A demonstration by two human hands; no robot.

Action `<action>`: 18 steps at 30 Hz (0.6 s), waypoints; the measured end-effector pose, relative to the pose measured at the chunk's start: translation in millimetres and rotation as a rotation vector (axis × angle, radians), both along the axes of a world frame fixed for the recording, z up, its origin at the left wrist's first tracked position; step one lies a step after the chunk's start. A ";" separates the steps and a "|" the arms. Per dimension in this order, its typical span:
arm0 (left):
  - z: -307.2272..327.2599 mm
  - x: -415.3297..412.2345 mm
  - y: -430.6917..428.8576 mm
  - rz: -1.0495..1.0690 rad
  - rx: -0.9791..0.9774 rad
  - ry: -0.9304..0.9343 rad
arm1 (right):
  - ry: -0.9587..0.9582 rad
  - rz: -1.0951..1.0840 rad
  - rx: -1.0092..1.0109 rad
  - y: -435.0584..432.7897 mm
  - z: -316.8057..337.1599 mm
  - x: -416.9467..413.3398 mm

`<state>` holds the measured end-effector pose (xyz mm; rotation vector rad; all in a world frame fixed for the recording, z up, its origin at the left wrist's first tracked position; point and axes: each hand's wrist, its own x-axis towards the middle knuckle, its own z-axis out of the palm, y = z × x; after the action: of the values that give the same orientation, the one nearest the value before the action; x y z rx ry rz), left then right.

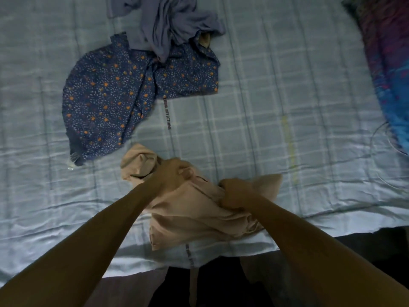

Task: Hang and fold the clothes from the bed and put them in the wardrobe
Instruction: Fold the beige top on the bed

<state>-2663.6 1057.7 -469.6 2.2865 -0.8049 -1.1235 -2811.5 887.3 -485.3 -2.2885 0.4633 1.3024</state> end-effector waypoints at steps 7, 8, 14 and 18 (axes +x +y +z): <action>114.4 36.0 -11.0 0.075 -0.294 -0.028 | -0.092 -0.143 0.018 12.0 87.2 24.5; 132.6 39.6 -10.0 0.101 -0.334 -0.083 | -0.140 -0.188 0.016 12.4 104.4 28.2; 252.5 62.5 7.9 0.153 -0.580 -0.424 | -0.373 -0.302 -0.064 8.8 219.0 40.3; 325.8 67.7 26.6 0.099 -0.698 -0.584 | -0.494 -0.316 -0.189 19.6 293.8 46.1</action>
<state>-2595.9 1084.2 -143.8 1.9929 -1.0664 -0.0560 -2765.4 906.9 -191.5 -2.4509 0.7535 0.5350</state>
